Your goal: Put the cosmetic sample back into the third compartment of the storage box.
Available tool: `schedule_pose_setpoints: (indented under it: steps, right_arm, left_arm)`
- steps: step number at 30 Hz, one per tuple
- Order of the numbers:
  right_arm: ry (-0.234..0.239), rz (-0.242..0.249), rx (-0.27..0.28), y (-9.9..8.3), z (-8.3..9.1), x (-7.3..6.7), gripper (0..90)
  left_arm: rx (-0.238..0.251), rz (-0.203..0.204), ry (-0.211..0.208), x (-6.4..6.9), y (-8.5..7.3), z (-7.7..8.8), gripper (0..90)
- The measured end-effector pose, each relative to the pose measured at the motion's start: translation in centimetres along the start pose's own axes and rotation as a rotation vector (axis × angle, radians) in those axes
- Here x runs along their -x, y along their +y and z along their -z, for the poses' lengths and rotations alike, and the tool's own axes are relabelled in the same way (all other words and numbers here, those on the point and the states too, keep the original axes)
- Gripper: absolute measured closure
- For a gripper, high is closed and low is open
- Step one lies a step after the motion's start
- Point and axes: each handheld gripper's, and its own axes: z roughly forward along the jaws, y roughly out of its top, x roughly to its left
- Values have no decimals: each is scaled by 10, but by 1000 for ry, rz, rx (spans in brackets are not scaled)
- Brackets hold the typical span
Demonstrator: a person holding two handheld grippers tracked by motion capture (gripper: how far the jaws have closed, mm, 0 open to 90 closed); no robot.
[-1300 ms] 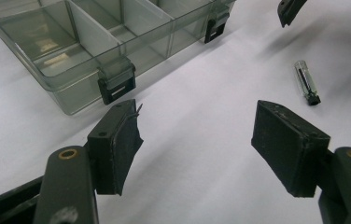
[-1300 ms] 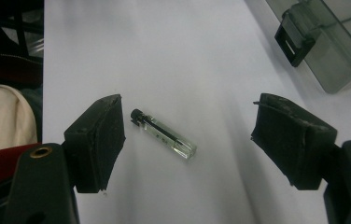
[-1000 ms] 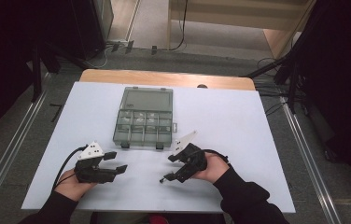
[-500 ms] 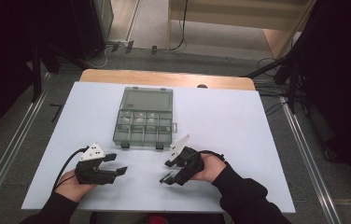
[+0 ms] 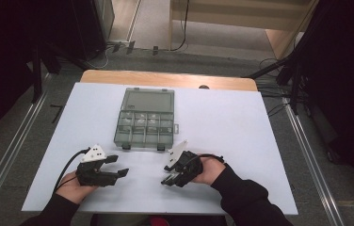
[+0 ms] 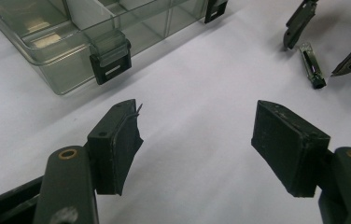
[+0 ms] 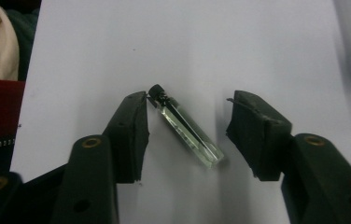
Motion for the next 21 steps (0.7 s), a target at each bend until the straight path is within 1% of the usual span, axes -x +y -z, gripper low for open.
schedule_pose_setpoints:
  steps: [2,4,5,7,13,21]
  right_arm:
    - [-5,7,-5,0,0,-2,511]
    - [-26,21,-9,1,0,-4,564]
    - [-37,33,-12,1,0,-5,574]
    - [-42,52,-8,0,0,-5,590]
    - [-36,49,-6,-1,0,-5,653]
    - [-15,47,-7,-1,0,-5,806]
  left_arm:
    - [0,2,1,0,0,0,314]
    - [0,2,-1,0,0,0,314]
    - [-1,2,0,0,0,0,314]
    - [-1,2,0,0,0,0,314]
    - [-4,6,-2,0,0,-1,314]
    - [-6,5,-3,0,0,-1,314]
